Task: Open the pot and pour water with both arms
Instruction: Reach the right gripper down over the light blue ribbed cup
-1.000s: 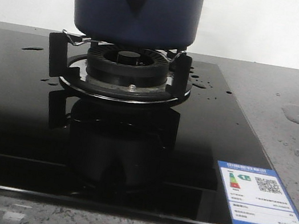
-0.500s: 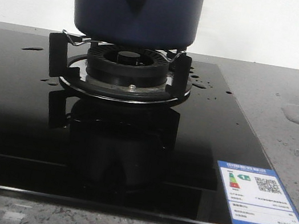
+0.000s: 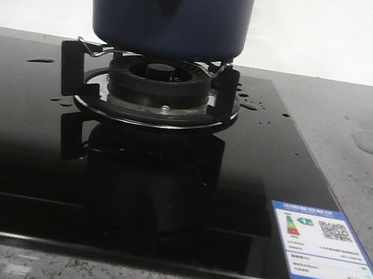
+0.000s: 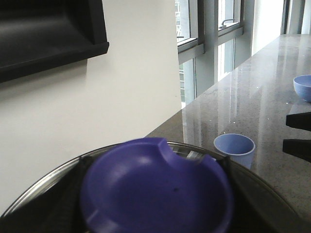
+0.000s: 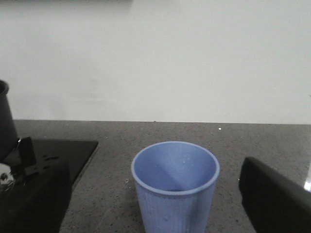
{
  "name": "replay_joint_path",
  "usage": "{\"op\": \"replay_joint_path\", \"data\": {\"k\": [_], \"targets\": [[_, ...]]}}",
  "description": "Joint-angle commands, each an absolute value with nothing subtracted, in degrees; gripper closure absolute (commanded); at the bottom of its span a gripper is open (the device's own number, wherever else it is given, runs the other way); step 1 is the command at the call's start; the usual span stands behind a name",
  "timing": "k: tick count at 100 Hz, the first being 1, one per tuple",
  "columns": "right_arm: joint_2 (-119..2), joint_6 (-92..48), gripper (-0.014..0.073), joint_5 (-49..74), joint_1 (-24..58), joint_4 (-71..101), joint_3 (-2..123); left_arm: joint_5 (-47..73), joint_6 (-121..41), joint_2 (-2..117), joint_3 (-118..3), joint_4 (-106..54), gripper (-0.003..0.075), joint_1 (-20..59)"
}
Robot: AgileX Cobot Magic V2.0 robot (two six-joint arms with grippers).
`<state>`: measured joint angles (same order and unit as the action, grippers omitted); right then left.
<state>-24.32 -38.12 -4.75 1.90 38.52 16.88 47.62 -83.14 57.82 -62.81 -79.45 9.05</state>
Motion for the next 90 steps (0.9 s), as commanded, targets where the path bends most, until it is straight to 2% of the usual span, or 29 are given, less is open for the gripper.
{"op": "replay_joint_path", "data": {"k": [1,22,45,90], "targets": [[-26.36,-38.01,-0.0020,-11.23,1.58,42.40,17.42,45.27,-82.56,56.59,-64.56,-84.77,0.0459,8.97],[-34.56,-38.01,-0.0020,-10.48,1.58,41.96,17.64,44.21,-83.39,56.59,-64.47,-84.77,0.0459,8.97],[-42.50,-38.01,-0.0020,-15.62,1.58,41.96,18.14,44.21,-83.59,56.59,-64.47,-84.77,0.0459,8.97],[-55.10,-38.01,-0.0020,-15.43,1.58,41.96,25.51,44.19,-83.59,56.59,-64.47,-84.77,0.0459,8.97]]}}
